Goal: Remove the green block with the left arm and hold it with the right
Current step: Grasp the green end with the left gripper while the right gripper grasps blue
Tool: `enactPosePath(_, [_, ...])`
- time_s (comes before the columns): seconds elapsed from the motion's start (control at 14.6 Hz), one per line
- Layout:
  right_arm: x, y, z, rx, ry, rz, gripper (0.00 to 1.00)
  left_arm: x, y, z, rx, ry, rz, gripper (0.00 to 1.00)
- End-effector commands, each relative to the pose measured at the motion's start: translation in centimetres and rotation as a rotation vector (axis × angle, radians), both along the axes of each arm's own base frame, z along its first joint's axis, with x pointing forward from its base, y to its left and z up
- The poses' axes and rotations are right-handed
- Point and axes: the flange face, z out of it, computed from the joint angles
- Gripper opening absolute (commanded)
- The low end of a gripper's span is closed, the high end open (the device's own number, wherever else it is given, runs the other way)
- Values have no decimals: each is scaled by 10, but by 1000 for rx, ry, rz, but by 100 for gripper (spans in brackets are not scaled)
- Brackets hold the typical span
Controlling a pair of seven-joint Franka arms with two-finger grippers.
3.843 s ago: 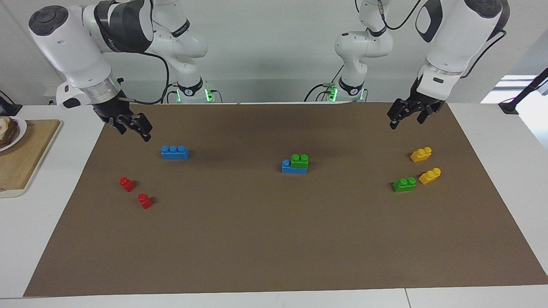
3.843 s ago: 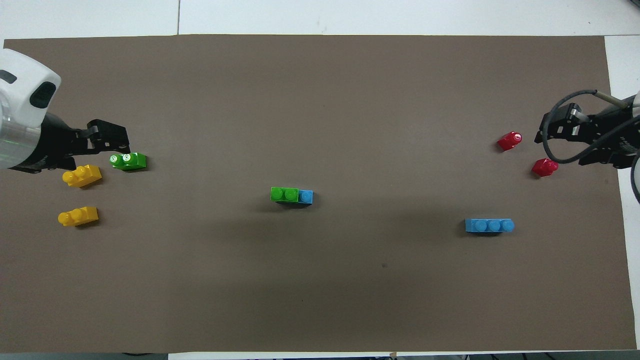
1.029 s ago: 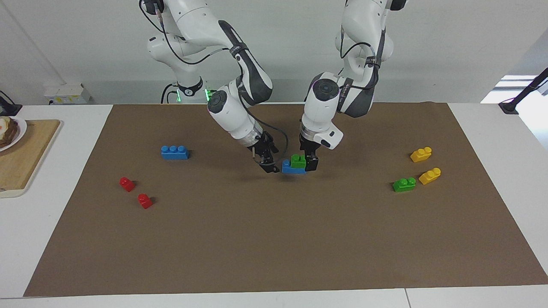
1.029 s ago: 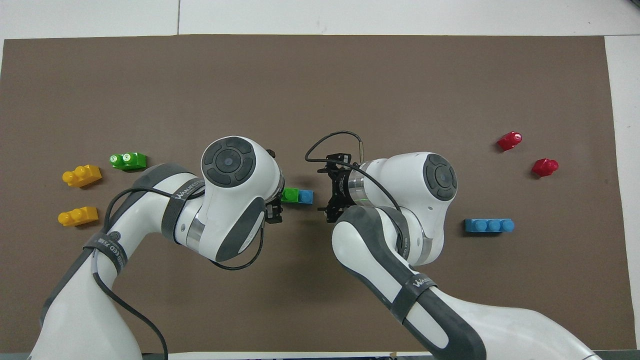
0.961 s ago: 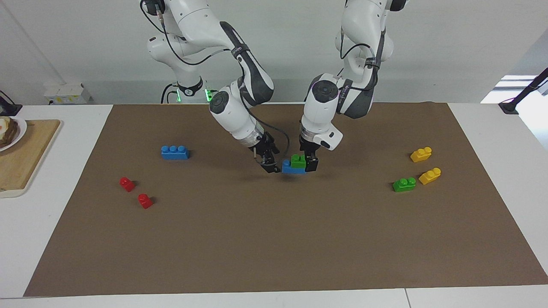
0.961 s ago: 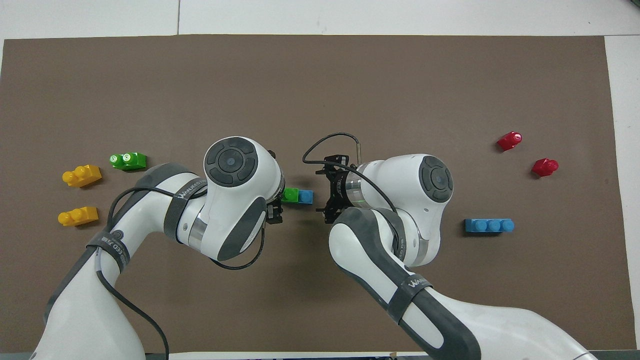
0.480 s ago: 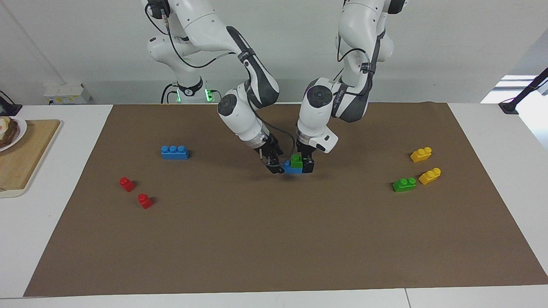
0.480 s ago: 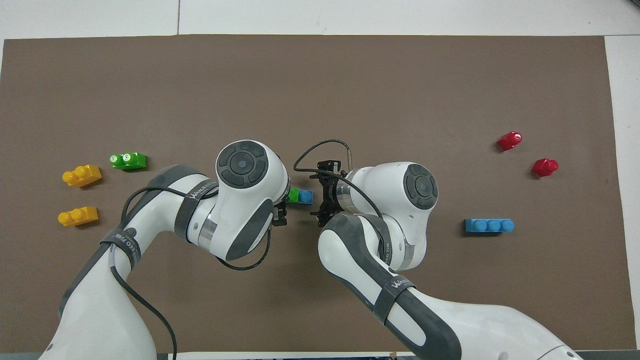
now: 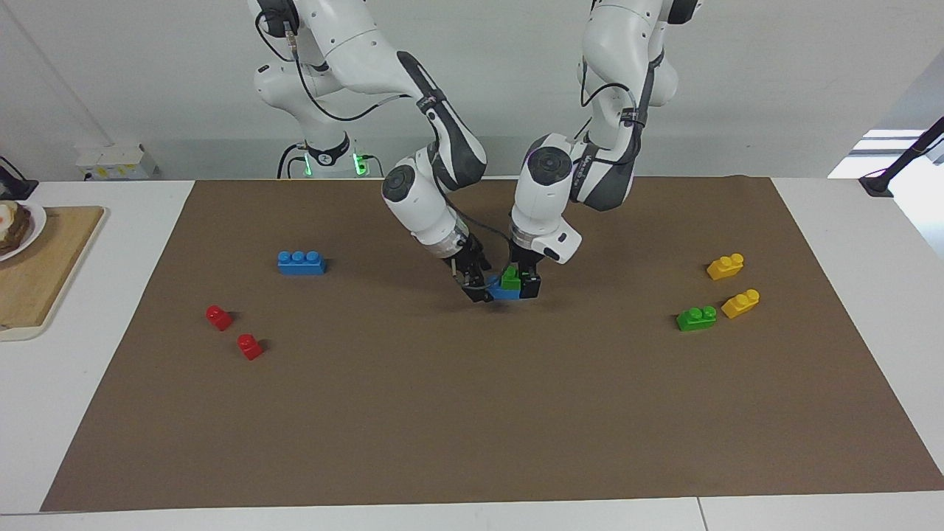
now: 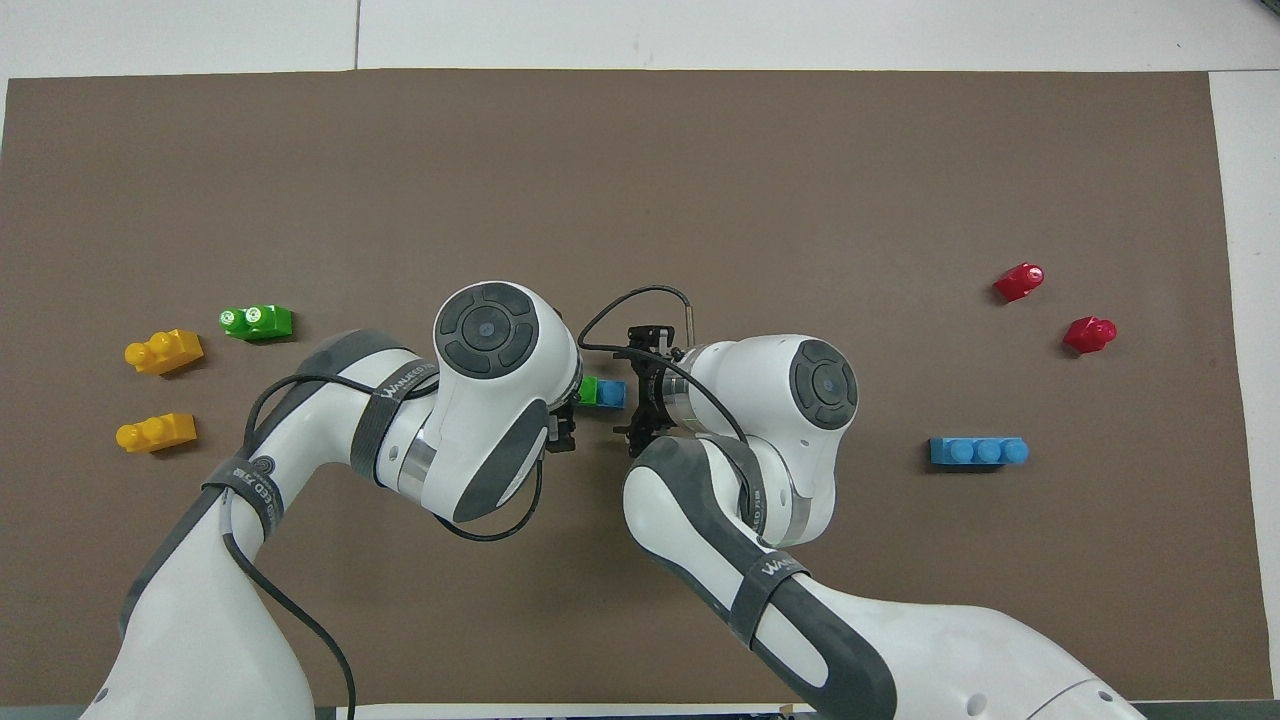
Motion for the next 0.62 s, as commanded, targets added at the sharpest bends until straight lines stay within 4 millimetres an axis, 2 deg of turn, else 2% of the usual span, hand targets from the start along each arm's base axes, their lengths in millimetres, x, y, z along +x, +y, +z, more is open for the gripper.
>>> enactPosePath(0.0, [-1, 1, -4, 9, -3, -25, 94, -2, -2, -2, 7, -22, 11, 100])
enactPosePath(0.55, [-3, 5, -7, 14, -20, -43, 94, -2, -1, -2, 8, -23, 7, 95])
